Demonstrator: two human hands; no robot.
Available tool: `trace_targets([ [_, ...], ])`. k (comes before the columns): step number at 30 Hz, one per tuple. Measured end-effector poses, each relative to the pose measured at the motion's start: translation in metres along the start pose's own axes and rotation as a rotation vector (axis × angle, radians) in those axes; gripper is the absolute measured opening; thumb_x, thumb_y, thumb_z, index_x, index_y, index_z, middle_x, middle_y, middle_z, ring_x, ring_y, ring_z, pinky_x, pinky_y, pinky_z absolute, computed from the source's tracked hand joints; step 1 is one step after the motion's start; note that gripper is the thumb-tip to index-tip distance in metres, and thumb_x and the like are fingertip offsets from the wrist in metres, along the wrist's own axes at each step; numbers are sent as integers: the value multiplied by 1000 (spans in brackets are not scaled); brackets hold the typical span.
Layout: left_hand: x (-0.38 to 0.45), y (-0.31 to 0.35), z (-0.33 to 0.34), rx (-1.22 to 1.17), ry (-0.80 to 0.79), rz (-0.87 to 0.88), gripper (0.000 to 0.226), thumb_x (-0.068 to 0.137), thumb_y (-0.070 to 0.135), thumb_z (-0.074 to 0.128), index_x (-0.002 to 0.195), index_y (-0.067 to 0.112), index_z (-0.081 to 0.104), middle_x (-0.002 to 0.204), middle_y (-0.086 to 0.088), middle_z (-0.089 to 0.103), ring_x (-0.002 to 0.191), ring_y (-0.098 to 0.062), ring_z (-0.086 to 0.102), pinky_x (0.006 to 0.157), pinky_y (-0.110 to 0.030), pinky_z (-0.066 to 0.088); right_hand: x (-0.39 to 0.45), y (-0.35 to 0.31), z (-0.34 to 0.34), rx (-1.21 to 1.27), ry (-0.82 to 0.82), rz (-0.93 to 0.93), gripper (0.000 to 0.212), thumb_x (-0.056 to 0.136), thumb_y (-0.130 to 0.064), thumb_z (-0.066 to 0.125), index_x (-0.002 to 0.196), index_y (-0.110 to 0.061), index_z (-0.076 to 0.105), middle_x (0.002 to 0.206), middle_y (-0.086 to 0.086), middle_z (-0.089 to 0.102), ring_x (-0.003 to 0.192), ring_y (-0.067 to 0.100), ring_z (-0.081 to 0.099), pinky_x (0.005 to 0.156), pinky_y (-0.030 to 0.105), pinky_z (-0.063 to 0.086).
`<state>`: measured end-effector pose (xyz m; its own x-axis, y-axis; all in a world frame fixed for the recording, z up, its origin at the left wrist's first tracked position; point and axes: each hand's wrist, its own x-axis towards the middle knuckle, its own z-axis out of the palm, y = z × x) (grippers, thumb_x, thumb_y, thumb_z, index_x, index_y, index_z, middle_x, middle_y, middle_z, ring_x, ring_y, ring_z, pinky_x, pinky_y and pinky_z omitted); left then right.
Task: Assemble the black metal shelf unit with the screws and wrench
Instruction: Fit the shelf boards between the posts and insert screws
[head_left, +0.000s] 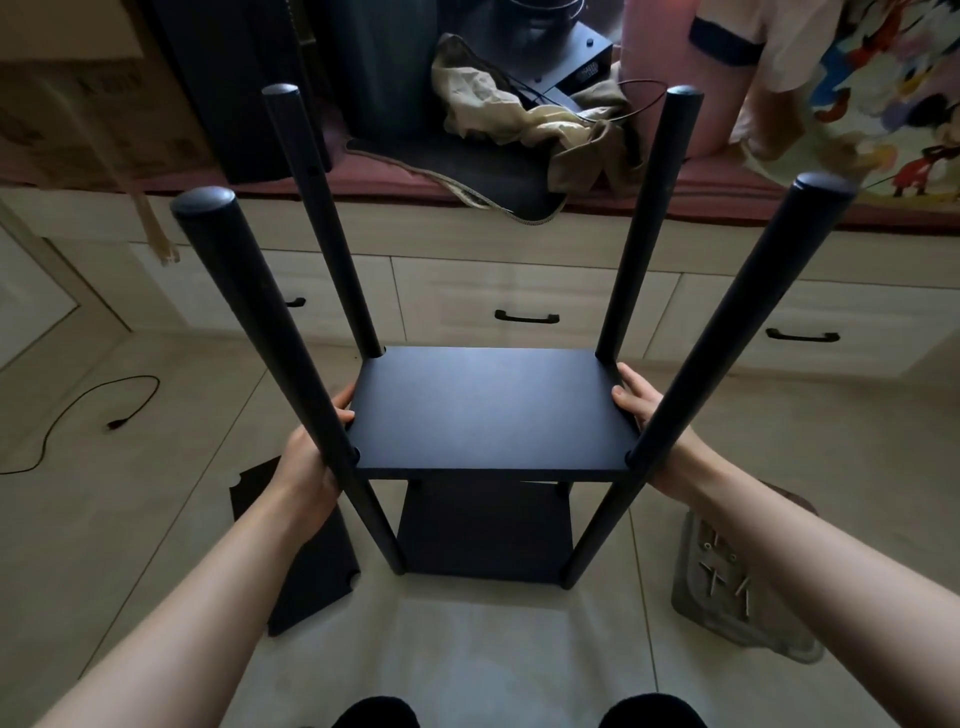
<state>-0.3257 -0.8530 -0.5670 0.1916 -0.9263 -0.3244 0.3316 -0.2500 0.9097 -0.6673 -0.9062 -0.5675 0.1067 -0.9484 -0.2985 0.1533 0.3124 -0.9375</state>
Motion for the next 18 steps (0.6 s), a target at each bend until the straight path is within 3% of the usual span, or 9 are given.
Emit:
trace_targets([
  [2,0,-4,4,-68,62,-12,41,95,12,43,126,25,67,132,-10,64,109,-30,56,82,-35,44,-1,3,3,-5,27,-45,44,101,-22,50,144,-27,43,126,-8,62,102,10,68,73,25,57],
  [7,1,-7,14,-117,163,15,37,96,18,43,113,26,74,114,-3,74,95,-22,66,72,-31,49,-2,5,1,23,72,-38,42,101,-22,49,143,-17,47,131,2,61,113,21,64,81,33,55],
  [10,8,-4,17,-122,132,-5,40,96,16,43,125,20,69,127,-9,67,111,-28,60,83,-35,47,-2,-1,-3,35,81,64,36,99,-22,53,130,-6,57,118,11,67,89,22,70,64,32,58],
  [13,16,-1,18,-91,107,-15,42,93,17,44,127,19,69,130,-10,66,113,-29,58,85,-36,45,-2,-11,-13,27,61,167,40,95,-16,56,129,5,55,122,23,62,89,30,66,72,41,56],
  [18,32,13,24,7,72,-30,33,96,14,45,110,17,74,99,-1,75,80,-16,69,66,-26,53,-20,-25,-26,45,-105,266,40,86,-14,58,123,0,55,92,11,75,77,23,74,56,32,58],
])
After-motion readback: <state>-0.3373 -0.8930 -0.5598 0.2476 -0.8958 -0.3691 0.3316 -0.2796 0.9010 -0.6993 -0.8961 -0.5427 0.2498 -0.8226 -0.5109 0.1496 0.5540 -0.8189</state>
